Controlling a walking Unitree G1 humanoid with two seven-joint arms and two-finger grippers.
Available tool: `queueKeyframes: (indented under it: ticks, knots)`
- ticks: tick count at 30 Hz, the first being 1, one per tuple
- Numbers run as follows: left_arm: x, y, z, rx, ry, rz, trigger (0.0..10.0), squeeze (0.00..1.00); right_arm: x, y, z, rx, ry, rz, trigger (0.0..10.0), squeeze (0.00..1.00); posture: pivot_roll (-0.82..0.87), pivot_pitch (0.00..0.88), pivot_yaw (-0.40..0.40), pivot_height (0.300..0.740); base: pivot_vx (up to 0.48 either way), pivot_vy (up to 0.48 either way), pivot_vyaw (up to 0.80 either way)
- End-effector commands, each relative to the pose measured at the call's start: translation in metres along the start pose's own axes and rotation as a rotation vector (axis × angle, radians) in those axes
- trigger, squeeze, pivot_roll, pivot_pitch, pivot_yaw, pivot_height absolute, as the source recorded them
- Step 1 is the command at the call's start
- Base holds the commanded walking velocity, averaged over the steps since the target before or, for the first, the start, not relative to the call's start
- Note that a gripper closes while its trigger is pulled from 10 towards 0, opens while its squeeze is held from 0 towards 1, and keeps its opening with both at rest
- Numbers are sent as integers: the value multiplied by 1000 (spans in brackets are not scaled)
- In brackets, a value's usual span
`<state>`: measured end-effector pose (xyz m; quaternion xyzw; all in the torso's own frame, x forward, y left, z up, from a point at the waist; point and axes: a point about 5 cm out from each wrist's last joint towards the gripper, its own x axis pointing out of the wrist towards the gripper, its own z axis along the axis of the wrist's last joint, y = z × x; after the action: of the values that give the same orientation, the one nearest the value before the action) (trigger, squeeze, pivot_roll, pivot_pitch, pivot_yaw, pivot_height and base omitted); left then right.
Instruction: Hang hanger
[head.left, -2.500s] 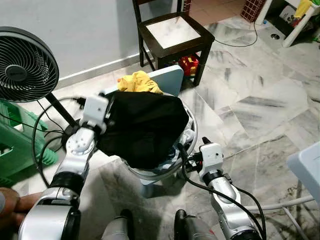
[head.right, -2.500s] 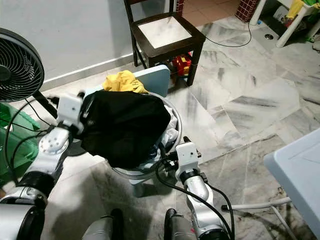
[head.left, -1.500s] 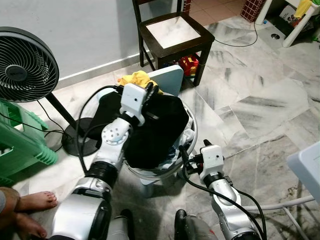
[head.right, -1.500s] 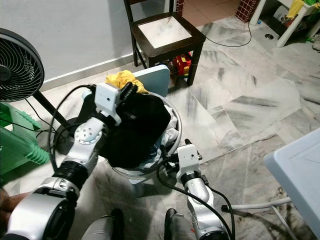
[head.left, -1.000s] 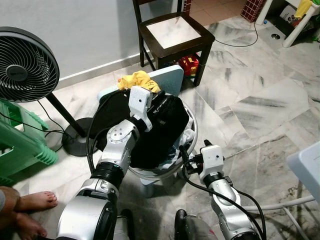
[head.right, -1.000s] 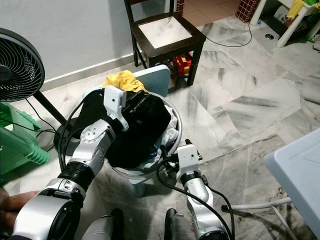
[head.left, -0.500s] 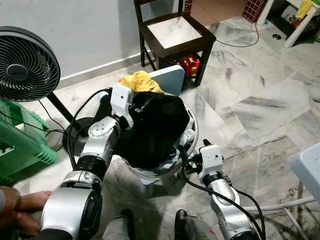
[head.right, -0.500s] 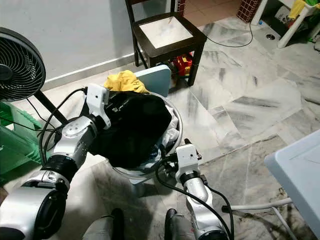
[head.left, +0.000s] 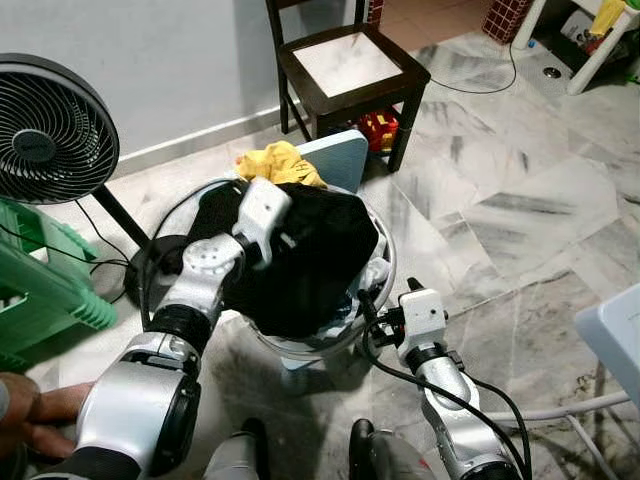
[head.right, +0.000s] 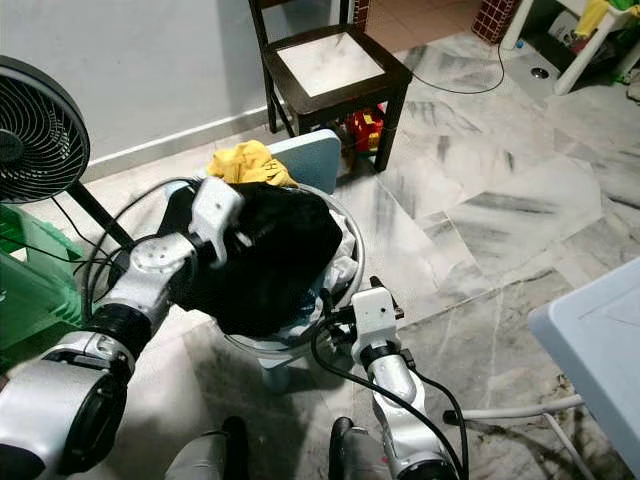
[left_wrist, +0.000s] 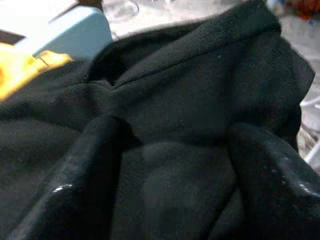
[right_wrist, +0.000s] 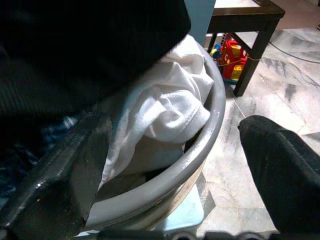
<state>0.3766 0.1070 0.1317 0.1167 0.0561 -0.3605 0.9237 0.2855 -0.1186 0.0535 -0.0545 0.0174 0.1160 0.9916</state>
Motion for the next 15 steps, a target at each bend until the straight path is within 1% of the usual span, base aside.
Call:
queueKeyframes:
  ticks: [1, 2, 3, 4, 5, 7, 12, 15]
  knots:
    - [-1, -5, -12, -2, 66, -24, 10000, 1000, -3, 2, -6, 0, 28, 6, 10000, 0, -40, 261, 15, 740, 0, 0, 0]
    - [-1, -7, -14, -6, 71, -45, 10000, 1000, -3, 2, -6, 0, 28, 6, 10000, 0, -42, 261, 17, 740, 0, 0, 0]
    - [-1, -7, -15, 12, 76, -45, 6392, 1000, -4, 2, -7, 0, 29, 4, 10000, 0, -45, 261, 17, 740, 0, 0, 0]
    - [-1, -7, -15, 24, 79, -36, 0, 710, -4, 2, -7, -1, 31, 2, 10000, 0, -46, 261, 19, 740, 0, 0, 0]
    - [-1, -8, -15, 24, 81, -40, 0, 0, -4, 1, -7, -2, 32, 1, 10000, 0, -47, 261, 19, 740, 0, 0, 0]
    - [-1, -9, -17, 46, 96, -50, 0, 0, -5, 1, -8, -5, 34, -4, 10000, 0, -51, 259, 23, 740, 0, 0, 0]
    - [-2, -12, -21, 70, 101, -65, 0, 0, -6, -1, -9, -6, 37, -10, 10000, 0, -52, 256, 25, 740, 0, 0, 0]
    - [-5, -12, -26, 79, 104, -43, 0, 0, -6, -1, -9, -8, 37, -11, 10000, 0, -54, 251, 25, 740, 0, 0, 0]
